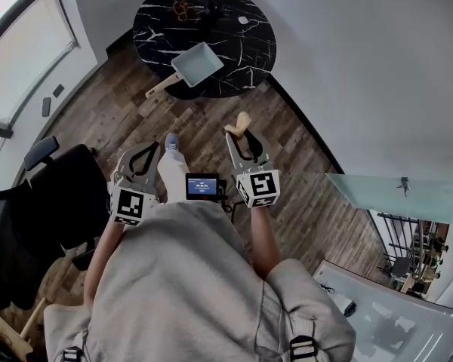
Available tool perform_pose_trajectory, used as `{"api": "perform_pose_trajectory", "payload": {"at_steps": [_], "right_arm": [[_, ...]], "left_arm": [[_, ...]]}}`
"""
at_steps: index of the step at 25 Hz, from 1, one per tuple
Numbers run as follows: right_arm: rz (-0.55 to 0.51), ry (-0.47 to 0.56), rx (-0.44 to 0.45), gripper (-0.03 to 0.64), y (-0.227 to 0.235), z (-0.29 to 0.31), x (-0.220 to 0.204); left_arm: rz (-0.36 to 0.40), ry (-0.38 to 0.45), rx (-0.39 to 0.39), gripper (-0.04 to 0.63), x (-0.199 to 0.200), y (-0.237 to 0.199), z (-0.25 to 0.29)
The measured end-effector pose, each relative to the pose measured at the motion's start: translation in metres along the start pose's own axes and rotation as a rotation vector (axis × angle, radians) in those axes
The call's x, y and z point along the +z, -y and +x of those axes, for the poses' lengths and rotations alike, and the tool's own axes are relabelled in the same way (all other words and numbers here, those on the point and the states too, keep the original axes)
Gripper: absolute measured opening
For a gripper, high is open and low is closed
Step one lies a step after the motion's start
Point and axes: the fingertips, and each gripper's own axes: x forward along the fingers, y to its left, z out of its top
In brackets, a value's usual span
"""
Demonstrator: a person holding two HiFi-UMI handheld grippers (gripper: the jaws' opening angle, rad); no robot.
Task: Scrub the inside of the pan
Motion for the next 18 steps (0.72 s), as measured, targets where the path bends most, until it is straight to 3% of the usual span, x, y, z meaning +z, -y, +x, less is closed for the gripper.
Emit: {"api": "perform_pose_trajectory", "payload": {"at_steps": [10,18], "right_arm": [[-0.06,-0.114,0.078,0.167,0.09,0.186,-0.03],[-0.263,-0.325,0.284,0.18,0.126,0.338,-0.119]], "left_arm": [[0.074,-0.187,-0.068,-0.002,-0.029,-0.067,0.12],[0.064,-0.387,-0.053,-0.002,-0.085,-0.11,0.215]]}}
